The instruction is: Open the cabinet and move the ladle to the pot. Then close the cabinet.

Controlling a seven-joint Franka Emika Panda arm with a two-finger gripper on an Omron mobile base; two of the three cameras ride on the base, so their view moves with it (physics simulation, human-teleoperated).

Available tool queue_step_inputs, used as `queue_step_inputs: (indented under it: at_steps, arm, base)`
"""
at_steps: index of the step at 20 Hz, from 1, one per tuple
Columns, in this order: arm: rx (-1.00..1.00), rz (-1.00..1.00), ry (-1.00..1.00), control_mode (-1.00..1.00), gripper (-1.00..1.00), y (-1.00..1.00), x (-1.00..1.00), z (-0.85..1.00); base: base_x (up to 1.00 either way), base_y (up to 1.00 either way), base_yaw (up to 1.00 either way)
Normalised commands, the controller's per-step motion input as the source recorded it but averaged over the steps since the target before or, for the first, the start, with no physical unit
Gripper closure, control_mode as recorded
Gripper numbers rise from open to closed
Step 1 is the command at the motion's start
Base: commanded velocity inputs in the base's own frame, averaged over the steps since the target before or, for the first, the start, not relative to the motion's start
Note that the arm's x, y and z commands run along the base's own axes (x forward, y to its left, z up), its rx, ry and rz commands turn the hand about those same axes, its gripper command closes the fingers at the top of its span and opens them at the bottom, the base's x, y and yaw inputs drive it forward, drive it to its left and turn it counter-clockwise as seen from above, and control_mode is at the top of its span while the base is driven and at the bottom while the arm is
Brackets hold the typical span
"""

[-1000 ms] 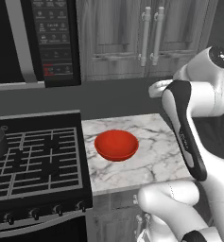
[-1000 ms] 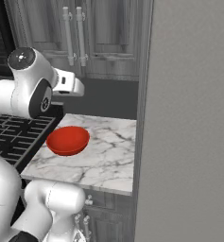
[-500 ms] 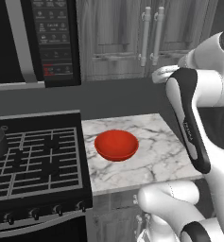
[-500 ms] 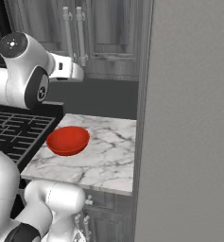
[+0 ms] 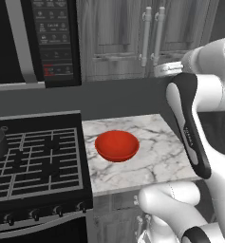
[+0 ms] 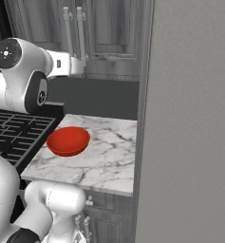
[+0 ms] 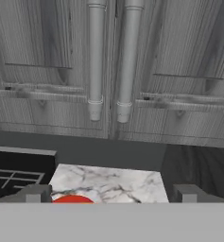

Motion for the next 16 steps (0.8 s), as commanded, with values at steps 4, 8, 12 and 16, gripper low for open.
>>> queue_step_inputs:
  at_steps: [4,8,12,16]
  arm:
    - [0.0,-0.01,-0.03,-1.0,-1.0,-0.02,0.13,0.26]
    - [0.0,0.0,0.02,-1.0,-1.0,-0.1,0.14,0.19]
    - [0.01,0.0,0.02,-1.0,-1.0,-0.26,0.09,0.16]
    - [0.0,0.0,0.0,-1.0,-1.0,-0.18,0.18,0.08]
  base:
    - [0.0,0.0,0.0]
    - [0.0,0.0,0.0]
    - [0.0,0.0,0.0]
    - [0.0,0.0,0.0]
